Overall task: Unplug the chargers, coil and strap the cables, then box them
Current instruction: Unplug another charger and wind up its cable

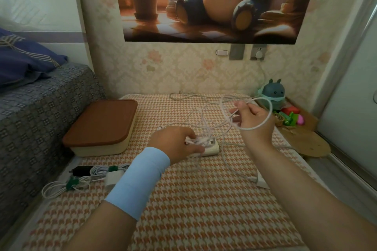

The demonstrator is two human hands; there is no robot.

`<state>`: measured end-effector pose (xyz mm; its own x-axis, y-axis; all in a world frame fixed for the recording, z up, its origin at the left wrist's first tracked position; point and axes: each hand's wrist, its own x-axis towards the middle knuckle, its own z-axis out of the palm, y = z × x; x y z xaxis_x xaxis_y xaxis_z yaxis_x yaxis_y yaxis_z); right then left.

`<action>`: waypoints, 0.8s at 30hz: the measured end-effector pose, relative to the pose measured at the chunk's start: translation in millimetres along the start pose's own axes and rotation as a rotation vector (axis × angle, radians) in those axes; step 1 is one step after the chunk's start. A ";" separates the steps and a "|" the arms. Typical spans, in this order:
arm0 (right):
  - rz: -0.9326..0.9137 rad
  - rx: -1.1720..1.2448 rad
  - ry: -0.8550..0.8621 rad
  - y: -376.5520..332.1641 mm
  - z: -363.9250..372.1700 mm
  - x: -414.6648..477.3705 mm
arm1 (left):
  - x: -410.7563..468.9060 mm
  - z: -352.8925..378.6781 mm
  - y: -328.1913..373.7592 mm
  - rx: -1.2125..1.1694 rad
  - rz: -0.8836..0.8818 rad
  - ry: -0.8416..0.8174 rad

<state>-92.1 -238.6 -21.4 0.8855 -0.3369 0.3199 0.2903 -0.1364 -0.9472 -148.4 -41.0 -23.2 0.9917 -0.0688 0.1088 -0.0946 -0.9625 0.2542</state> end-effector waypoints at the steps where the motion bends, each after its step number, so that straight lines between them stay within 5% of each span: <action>1: 0.036 0.029 0.053 -0.2 -2.8 1.9 | 0.5 -2.4 -0.3 0.077 -0.006 0.038; 6: 0.253 0.278 0.310 -0.1 -6.6 16.7 | 5.6 3.4 -4.7 0.318 -0.015 -0.167; 9: 0.383 0.337 0.238 5.9 -7.1 20.7 | 1.5 8.6 -2.2 0.092 -0.059 -0.302; 15: 0.337 0.099 -0.119 7.1 -0.5 7.7 | 5.6 14.3 3.7 -0.446 -0.035 -0.011; 19: 0.316 0.193 -0.368 -0.4 9.5 -7.2 | 8.0 18.7 10.7 -0.393 0.081 0.336; 24: 0.224 0.215 -0.510 -4.1 15.9 -18.1 | 7.0 24.9 9.9 -0.456 0.055 0.191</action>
<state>-103.5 -217.1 -23.7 0.9807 0.1613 0.1105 0.0958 0.0964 -0.9907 -140.2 -57.5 -43.9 0.9546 -0.0261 0.2969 -0.2172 -0.7430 0.6330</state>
